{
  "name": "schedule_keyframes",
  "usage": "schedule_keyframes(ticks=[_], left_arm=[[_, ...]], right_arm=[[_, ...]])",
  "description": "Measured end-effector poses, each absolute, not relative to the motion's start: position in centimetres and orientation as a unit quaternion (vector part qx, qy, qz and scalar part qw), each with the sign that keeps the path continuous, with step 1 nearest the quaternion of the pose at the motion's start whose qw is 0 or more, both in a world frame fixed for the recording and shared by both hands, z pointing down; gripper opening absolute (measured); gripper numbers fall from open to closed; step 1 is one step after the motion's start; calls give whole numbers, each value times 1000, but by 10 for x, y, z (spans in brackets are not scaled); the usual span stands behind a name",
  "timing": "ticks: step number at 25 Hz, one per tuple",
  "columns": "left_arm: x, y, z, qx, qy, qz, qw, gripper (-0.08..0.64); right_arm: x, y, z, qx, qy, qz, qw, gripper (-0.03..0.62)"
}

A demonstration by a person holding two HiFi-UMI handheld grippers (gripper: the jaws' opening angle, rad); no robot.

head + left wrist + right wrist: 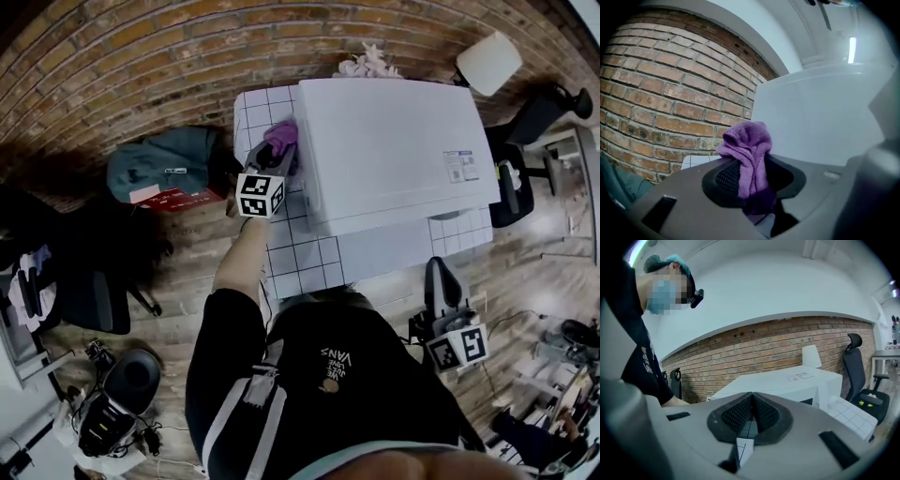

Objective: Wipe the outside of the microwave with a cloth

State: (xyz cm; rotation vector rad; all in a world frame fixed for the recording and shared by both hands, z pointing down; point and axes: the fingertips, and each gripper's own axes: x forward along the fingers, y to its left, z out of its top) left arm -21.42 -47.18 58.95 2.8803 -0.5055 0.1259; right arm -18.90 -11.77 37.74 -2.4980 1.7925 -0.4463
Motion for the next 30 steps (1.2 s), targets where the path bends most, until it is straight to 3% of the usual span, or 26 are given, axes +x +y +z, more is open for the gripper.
schedule_keyframes(ticks=[11,30], left_arm=[[-218,-499,583,978,-175,49,97,141],[-342,-333,515,985,-158,41,63,141]], right_arm=[[-180,-101,389,-824,550,-133,16,-2],[-125,-51,388,-834,539,-100,66,-2]])
